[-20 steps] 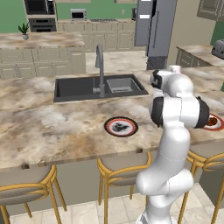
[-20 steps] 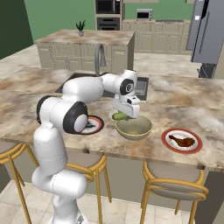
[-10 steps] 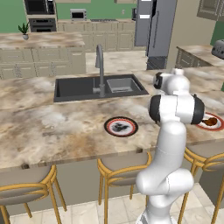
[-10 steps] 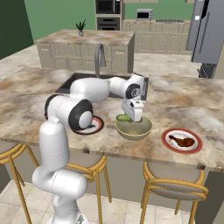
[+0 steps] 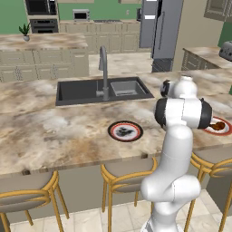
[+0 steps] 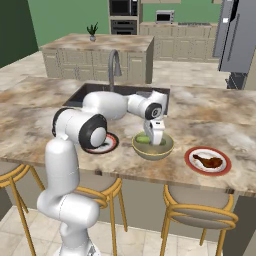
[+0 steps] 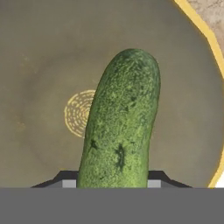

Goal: Pick the chicken drumstick and cucumber from their plates and place them in the bowl. Then put the bowl in the fridge.

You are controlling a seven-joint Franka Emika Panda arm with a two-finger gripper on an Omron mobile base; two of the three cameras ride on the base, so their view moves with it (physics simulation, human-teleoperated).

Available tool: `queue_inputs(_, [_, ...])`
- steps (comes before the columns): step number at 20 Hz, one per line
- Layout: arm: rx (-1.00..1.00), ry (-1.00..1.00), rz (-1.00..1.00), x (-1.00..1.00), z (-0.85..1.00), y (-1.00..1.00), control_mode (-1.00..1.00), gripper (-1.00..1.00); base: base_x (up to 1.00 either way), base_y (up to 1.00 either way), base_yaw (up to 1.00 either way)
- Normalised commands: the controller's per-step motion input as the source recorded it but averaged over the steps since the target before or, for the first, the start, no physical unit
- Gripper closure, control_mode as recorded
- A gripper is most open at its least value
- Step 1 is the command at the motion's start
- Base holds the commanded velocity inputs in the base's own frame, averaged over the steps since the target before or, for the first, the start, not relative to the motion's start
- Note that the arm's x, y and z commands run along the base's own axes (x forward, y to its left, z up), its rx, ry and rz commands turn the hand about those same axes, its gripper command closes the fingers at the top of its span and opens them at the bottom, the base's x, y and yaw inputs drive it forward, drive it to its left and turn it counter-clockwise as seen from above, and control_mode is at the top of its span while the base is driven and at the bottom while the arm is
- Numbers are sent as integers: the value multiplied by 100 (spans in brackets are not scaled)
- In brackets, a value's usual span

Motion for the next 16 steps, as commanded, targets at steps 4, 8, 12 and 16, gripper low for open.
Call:
queue_inputs(4, [0, -5, -7, 0, -24, 0, -100, 100, 0, 0, 0])
queue_inputs(8, [-1, -8, -5, 3, -21, 0, -100, 100, 0, 0, 0])
queue_inputs(12, [-3, -7, -1, 1, -13, 0, -100, -100, 0, 0, 0])
queue_inputs(16, [0, -1, -3, 0, -2, -2, -100, -100, 0, 0, 0])
